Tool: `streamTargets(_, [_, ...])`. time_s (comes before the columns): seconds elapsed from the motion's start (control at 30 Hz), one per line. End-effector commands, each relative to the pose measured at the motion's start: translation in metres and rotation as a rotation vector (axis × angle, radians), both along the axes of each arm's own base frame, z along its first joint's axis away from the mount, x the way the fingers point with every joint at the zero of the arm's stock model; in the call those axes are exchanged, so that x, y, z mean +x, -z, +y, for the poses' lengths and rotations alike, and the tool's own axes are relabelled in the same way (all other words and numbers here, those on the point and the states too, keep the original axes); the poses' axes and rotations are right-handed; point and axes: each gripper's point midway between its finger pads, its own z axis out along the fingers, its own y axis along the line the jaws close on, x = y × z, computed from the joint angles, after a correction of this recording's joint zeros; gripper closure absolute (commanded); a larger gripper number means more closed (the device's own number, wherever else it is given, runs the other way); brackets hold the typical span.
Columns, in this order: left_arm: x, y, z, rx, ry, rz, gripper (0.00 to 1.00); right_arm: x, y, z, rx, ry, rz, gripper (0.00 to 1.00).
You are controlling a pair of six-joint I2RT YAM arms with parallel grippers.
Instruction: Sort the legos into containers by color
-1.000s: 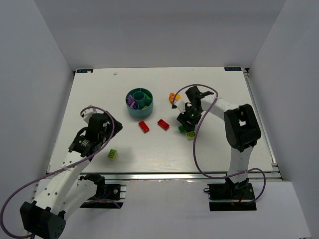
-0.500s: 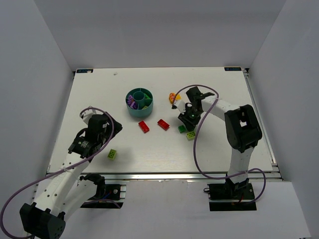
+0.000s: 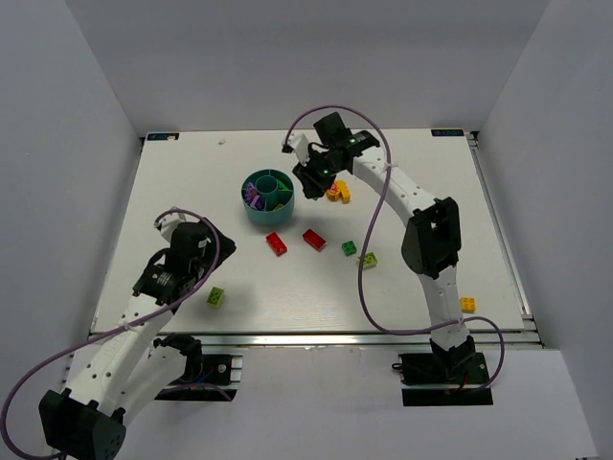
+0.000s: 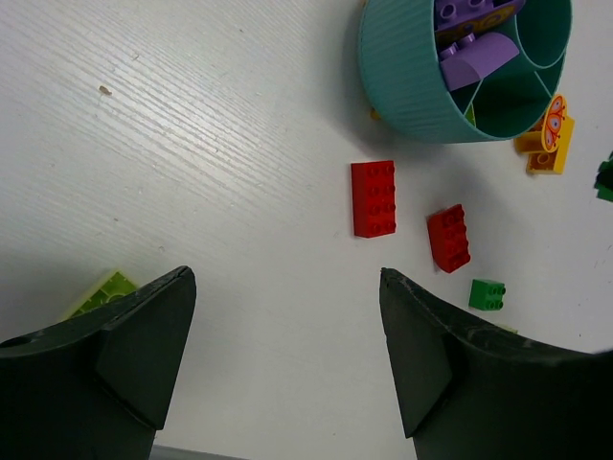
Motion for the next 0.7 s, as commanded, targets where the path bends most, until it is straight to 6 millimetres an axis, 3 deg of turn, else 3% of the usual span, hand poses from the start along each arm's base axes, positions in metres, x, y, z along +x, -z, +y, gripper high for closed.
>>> streamTargets(0.0, [-0.001,0.006,0.0,-0.027,-0.01,-0.002,0.13,-0.014,0.004,0.016,0.031,0.052,0.083,1.0])
streamTargets(0.13, [-0.002,0.01,-0.003,-0.045,-0.009,-0.002,0.13,-0.006,-0.013,0.035,0.107,0.054,-0.007,1.0])
streamTargets(0.27, [-0.004,0.014,-0.003,-0.042,-0.001,0.013,0.13,-0.001,-0.015,0.049,0.125,0.049,-0.026,1.0])
streamTargets(0.47, [-0.006,0.017,-0.003,-0.043,-0.004,0.015,0.13,-0.003,0.001,0.047,0.099,0.06,0.005,1.0])
streamTargets(0.67, [-0.01,0.019,-0.001,-0.054,-0.015,0.009,0.13,-0.001,-0.004,0.048,0.114,0.065,-0.015,1.0])
